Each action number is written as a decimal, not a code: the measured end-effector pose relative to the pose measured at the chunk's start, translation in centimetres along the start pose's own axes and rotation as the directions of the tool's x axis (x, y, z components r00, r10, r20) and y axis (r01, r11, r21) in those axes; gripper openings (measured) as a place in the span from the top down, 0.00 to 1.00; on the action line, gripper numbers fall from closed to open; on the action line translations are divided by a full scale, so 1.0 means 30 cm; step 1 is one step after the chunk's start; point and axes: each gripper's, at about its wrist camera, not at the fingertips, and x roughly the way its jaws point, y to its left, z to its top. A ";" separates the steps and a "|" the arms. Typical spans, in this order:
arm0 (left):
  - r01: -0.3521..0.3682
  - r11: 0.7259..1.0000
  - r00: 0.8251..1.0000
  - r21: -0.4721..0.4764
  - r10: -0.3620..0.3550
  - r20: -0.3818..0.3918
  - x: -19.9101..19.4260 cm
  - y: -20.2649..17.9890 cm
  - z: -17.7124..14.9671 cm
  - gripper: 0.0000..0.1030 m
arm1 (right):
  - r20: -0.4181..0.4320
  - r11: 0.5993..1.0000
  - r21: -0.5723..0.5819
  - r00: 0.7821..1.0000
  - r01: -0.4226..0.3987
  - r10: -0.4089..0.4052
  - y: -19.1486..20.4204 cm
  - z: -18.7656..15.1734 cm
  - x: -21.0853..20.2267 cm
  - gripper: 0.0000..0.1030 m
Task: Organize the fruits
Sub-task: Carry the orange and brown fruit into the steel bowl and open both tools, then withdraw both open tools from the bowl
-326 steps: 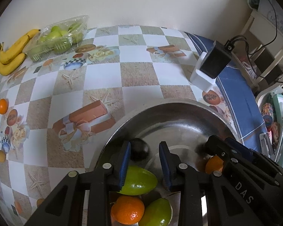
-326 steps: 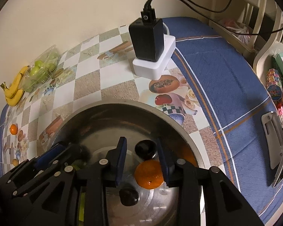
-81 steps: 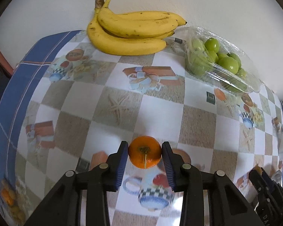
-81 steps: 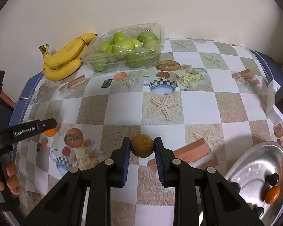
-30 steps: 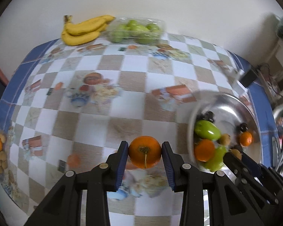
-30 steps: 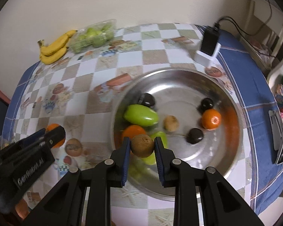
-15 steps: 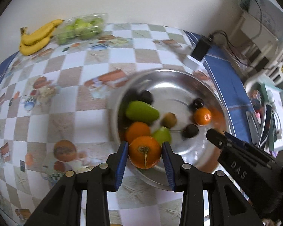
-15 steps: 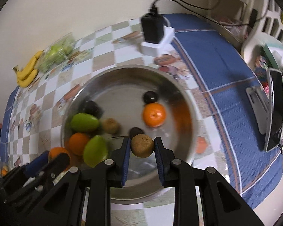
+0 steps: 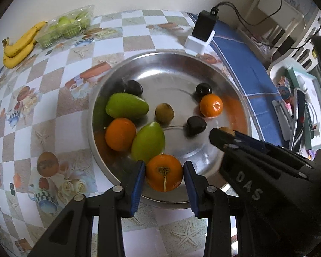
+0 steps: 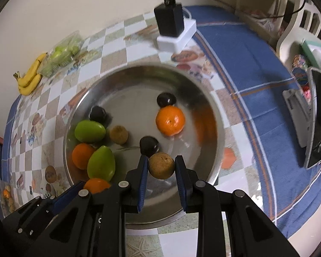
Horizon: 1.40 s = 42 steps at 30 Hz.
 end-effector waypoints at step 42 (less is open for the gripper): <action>-0.086 0.984 0.994 -0.159 0.095 0.048 -0.071 0.198 0.030 0.54 | 0.002 0.999 0.054 1.000 -0.005 0.005 -0.021 -0.002 -0.008 0.73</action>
